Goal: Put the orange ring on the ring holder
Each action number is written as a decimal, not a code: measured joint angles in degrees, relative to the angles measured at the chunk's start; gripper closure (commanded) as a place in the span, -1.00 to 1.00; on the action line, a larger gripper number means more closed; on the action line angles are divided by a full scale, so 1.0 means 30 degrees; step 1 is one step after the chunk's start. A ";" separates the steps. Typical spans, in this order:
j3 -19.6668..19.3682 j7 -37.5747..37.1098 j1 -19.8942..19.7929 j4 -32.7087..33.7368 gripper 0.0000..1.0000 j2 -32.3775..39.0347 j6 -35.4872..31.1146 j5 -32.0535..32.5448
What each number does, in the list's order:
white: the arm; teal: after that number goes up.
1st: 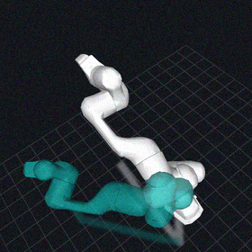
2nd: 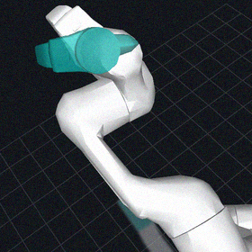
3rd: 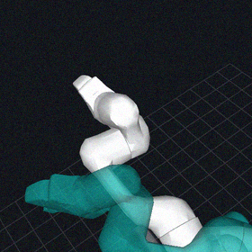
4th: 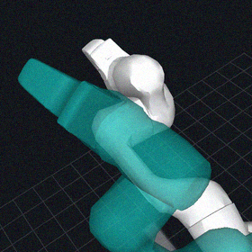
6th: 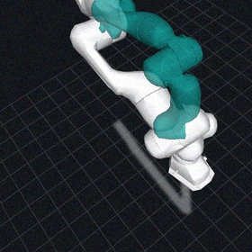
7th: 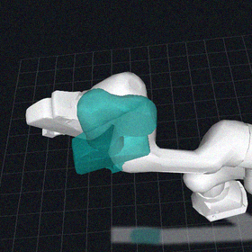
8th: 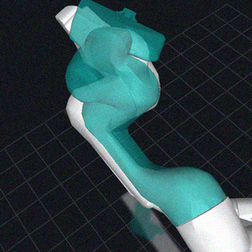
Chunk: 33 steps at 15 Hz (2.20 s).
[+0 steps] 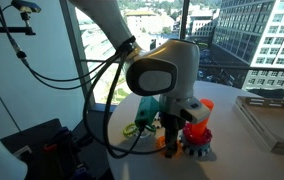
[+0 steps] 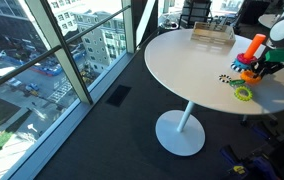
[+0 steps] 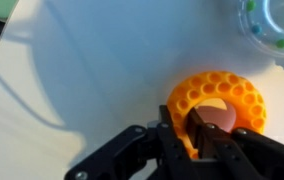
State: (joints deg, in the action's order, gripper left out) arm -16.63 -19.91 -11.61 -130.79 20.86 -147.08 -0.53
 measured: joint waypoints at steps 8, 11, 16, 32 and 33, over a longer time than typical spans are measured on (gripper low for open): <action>-0.0001 0.0534 -0.0096 0.0010 0.90 -0.3096 0.2090 -0.0236; 0.0001 0.0675 -0.0113 0.0044 0.90 -0.4308 0.2810 -0.0236; 0.0075 0.0676 -0.0114 0.0553 0.90 -0.5564 0.3889 -0.0527; 0.0384 0.0596 -0.0250 0.5554 0.90 -0.4508 0.7669 -0.1506; 0.0379 0.0565 -0.0321 0.5925 0.90 -0.4225 0.7919 -0.1507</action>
State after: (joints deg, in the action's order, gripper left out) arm -15.50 -18.21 -12.57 -113.01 8.18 -123.32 -5.05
